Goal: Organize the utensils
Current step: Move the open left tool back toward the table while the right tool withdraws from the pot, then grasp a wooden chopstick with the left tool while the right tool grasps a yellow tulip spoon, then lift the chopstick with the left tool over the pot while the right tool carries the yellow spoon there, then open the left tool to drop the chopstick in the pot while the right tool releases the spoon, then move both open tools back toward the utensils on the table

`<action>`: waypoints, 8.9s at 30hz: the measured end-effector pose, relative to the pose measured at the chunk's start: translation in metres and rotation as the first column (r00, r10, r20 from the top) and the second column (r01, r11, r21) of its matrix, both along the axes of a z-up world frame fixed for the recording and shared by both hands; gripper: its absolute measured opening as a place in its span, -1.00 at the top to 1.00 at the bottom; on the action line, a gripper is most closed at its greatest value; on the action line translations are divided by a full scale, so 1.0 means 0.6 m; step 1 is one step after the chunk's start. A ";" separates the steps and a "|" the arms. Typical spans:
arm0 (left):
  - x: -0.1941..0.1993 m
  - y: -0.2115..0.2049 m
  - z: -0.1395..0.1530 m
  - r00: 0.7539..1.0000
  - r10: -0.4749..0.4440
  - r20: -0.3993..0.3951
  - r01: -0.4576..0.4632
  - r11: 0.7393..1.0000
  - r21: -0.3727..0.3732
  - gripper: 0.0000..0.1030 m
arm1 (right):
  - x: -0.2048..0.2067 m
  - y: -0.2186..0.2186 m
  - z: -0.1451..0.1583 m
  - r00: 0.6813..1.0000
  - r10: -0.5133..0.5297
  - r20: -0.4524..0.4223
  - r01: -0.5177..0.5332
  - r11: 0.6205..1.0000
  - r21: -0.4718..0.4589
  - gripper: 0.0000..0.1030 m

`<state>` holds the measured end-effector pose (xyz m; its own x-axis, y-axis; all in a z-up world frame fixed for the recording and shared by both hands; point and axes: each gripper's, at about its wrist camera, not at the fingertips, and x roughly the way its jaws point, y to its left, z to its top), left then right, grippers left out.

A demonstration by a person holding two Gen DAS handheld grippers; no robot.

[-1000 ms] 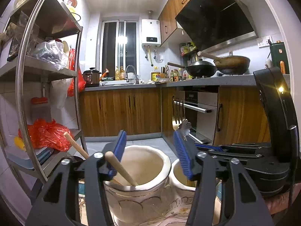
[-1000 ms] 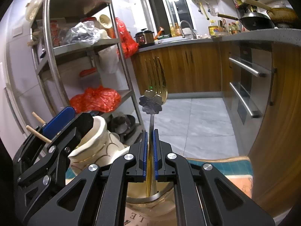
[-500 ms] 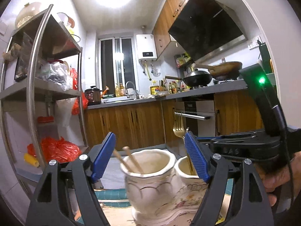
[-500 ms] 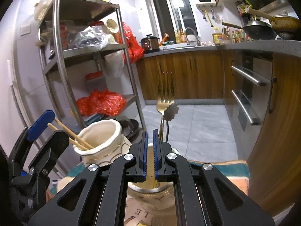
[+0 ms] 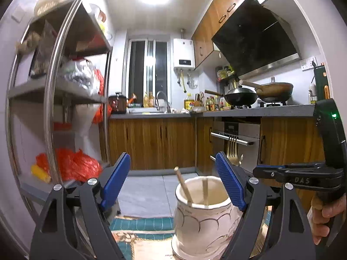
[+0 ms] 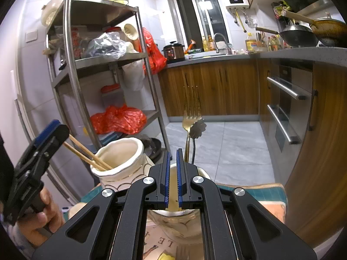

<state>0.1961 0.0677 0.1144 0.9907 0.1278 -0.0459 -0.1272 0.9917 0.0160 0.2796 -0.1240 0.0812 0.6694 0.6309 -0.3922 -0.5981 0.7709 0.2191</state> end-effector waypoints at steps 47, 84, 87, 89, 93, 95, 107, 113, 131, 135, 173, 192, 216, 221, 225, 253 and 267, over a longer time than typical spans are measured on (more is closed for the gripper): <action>-0.045 0.100 -0.084 0.965 -0.107 -0.239 0.027 0.949 -0.315 -0.46 | -0.131 -0.040 -0.074 0.995 -0.003 -0.101 -0.010 0.992 -0.126 0.87; -0.054 -0.006 -0.216 0.658 -0.248 -0.711 0.173 0.969 -0.178 0.84 | -0.175 -0.007 -0.156 0.920 0.050 -0.389 -0.195 0.919 -0.342 0.96; -0.047 -0.001 -0.214 0.637 -0.260 -0.725 0.177 0.966 -0.191 0.84 | -0.162 0.003 -0.154 0.902 0.058 -0.429 -0.200 0.935 -0.294 0.90; -0.038 0.002 -0.212 0.617 -0.271 -0.739 0.180 0.963 -0.202 0.84 | -0.152 0.017 -0.157 0.884 0.067 -0.462 -0.216 0.936 -0.279 0.77; -0.022 0.005 -0.210 0.566 -0.286 -0.773 0.198 0.958 -0.209 0.84 | -0.136 0.043 -0.161 0.866 0.038 -0.499 -0.223 0.922 -0.316 0.75; -0.012 0.007 -0.208 0.531 -0.297 -0.794 0.208 0.954 -0.218 0.84 | -0.132 0.057 -0.160 0.862 0.033 -0.506 -0.237 0.908 -0.345 0.75; 0.042 0.019 -0.197 0.242 -0.298 -0.923 0.298 0.929 -0.221 0.84 | -0.111 0.123 -0.153 0.802 0.007 -0.598 -0.422 0.715 -0.557 0.75; 0.051 -0.005 -0.201 0.190 -0.246 -0.950 0.326 0.929 -0.175 0.84 | -0.079 0.117 -0.162 0.753 -0.052 -0.655 -0.407 0.746 -0.527 0.72; -0.007 0.026 -0.160 0.412 -0.322 -0.853 0.318 0.927 -0.197 0.93 | -0.102 0.059 -0.103 0.795 0.101 -0.598 -0.322 0.906 -0.275 0.80; -0.037 0.033 -0.121 0.528 -0.395 -0.752 0.323 0.912 -0.252 0.93 | -0.111 0.024 -0.076 0.847 0.139 -0.514 -0.271 0.944 -0.190 0.80; 0.074 -0.029 0.089 0.980 -0.167 0.108 0.178 0.979 -0.097 0.93 | 0.016 -0.006 0.036 0.997 0.071 0.016 -0.072 0.977 0.199 0.80; 0.098 -0.088 -0.001 0.991 -0.132 0.018 0.131 0.991 0.037 0.92 | 0.027 0.025 -0.029 1.000 0.018 0.000 -0.018 0.997 0.070 0.79; 0.102 -0.061 -0.043 0.983 -0.088 -0.159 0.083 0.996 -0.038 0.92 | 0.015 0.024 -0.055 0.998 -0.019 -0.055 0.018 1.000 -0.010 0.79; 0.104 -0.063 -0.042 0.981 -0.083 -0.172 0.079 0.996 -0.029 0.92 | 0.016 0.028 -0.053 0.998 -0.027 -0.061 0.025 0.999 -0.032 0.79; 0.105 -0.064 -0.041 0.981 -0.081 -0.175 0.078 0.997 -0.028 0.91 | 0.016 0.031 -0.051 0.997 -0.033 -0.063 0.031 0.999 -0.043 0.79; 0.034 -0.043 0.013 0.998 -0.053 -0.024 0.053 0.999 -0.002 -0.34 | -0.020 0.011 -0.038 1.000 -0.019 0.002 0.019 0.999 -0.027 0.69; -0.052 0.030 0.055 0.999 -0.031 0.026 0.034 0.989 -0.141 -0.35 | -0.064 -0.006 -0.037 1.000 0.001 0.005 0.000 0.999 -0.035 0.69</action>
